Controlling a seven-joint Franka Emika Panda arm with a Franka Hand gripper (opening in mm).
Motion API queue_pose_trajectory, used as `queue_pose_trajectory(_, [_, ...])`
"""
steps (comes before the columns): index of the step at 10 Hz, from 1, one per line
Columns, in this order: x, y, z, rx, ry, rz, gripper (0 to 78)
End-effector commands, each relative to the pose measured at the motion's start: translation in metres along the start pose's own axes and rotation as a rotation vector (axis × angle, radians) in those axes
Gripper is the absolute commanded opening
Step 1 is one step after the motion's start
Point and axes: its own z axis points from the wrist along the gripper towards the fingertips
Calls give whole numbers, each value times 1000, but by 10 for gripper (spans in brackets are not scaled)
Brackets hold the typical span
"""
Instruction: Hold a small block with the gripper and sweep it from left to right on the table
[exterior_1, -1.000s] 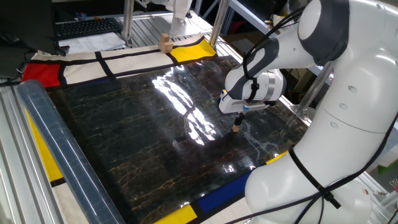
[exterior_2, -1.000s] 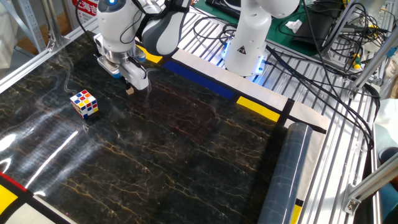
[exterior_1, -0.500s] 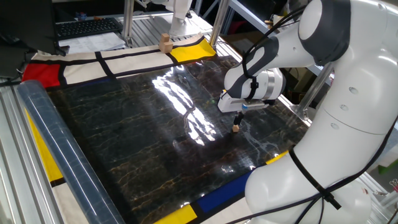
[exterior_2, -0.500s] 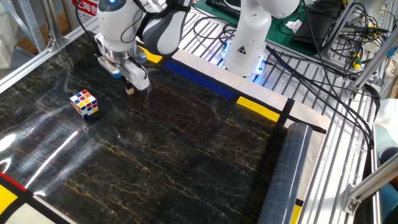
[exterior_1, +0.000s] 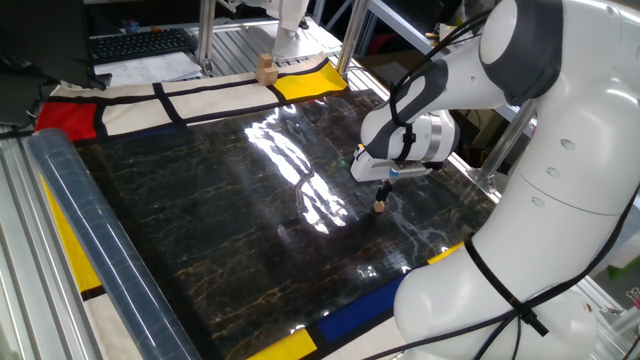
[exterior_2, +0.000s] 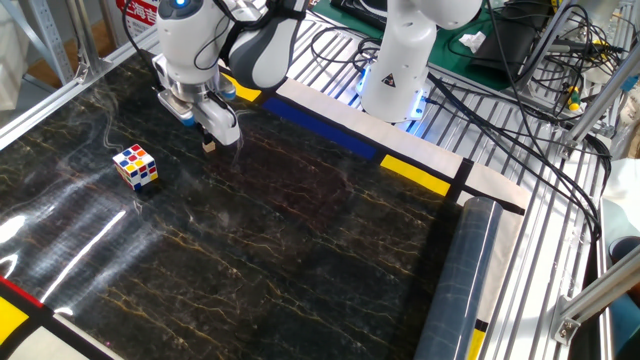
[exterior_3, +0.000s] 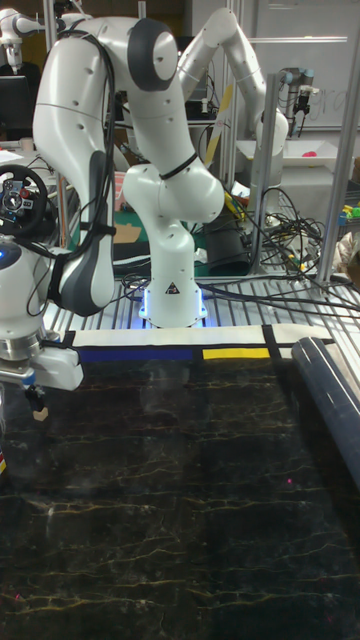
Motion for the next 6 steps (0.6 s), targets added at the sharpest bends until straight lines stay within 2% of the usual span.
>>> queue_pose_trajectory(1, [-1,-2,0,-2,-6,-3,0])
queue_pose_trajectory(2, [-1,-2,0,-2,-6,-3,775])
queue_pose_trajectory(6, [-1,-2,0,-2,-6,-3,775])
